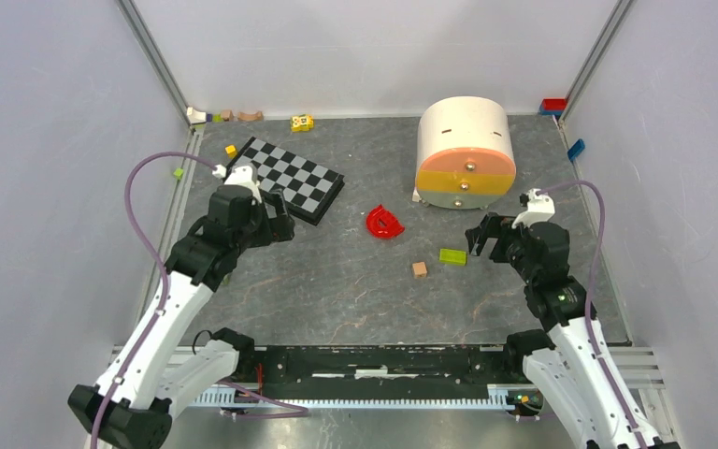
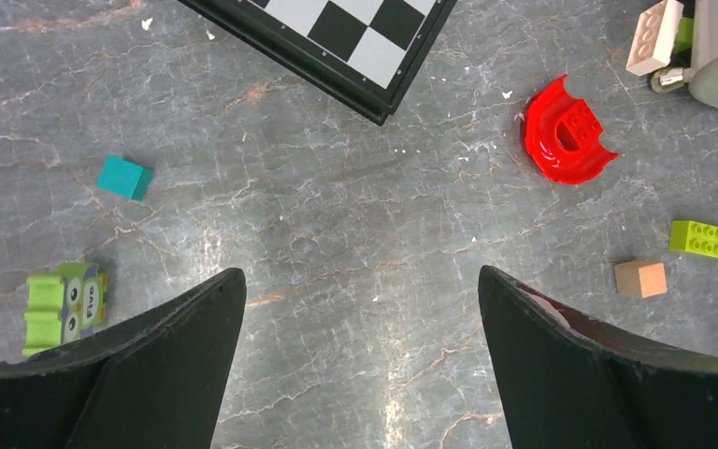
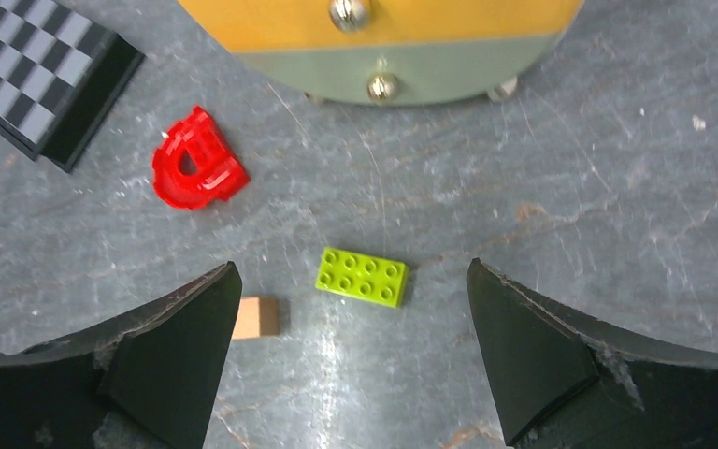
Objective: Organize the makeup
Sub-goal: Reset both arms
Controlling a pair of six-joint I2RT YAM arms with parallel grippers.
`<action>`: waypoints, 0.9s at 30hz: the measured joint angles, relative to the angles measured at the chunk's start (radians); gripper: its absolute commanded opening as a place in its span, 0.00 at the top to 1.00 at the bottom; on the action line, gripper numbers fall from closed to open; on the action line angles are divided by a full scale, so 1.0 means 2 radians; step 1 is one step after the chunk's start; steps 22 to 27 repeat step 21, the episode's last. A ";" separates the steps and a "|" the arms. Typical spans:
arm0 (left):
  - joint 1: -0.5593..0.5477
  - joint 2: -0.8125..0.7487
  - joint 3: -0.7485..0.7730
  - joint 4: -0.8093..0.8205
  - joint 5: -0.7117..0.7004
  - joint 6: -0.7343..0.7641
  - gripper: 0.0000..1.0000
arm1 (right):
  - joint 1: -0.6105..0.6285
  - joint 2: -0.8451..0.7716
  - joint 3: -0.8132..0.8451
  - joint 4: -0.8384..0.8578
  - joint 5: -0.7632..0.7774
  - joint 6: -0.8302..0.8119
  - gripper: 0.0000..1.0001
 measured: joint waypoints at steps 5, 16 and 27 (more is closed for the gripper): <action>0.000 -0.046 -0.021 -0.019 -0.006 -0.011 0.00 | 0.000 -0.025 -0.039 -0.010 0.002 0.001 0.02; 0.000 -0.091 -0.042 -0.044 -0.028 -0.019 0.00 | 0.000 -0.053 -0.069 -0.011 0.000 0.001 0.02; 0.000 -0.102 -0.053 -0.043 -0.029 -0.019 0.00 | 0.000 -0.055 -0.081 -0.013 0.004 -0.008 0.02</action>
